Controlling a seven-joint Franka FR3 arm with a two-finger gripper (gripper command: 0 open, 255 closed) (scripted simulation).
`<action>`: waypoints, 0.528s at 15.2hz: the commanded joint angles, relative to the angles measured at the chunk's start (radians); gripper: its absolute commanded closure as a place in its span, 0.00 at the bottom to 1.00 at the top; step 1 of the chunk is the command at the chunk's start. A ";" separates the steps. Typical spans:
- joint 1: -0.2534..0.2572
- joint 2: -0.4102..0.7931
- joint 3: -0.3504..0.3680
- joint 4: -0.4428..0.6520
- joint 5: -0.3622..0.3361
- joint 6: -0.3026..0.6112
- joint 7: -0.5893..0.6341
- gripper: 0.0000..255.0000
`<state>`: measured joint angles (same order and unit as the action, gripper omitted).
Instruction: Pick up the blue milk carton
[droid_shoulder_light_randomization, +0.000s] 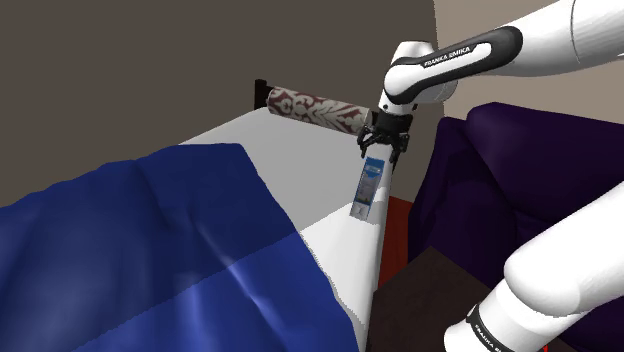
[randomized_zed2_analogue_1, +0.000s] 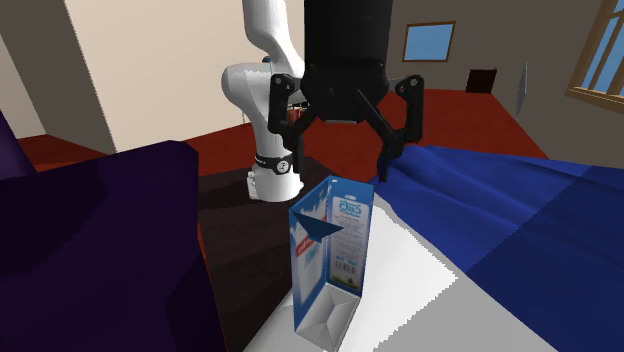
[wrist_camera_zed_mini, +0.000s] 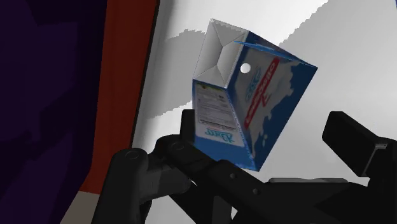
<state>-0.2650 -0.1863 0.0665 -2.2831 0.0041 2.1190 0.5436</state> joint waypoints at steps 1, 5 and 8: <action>-0.015 0.053 -0.007 0.018 -0.004 0.033 0.041 0.00; -0.015 0.077 -0.007 -0.012 -0.006 0.088 0.043 0.00; -0.015 0.102 -0.007 -0.037 -0.008 0.137 0.045 0.00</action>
<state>-0.2800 -0.0933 0.0597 -2.3087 -0.0029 2.2345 0.5872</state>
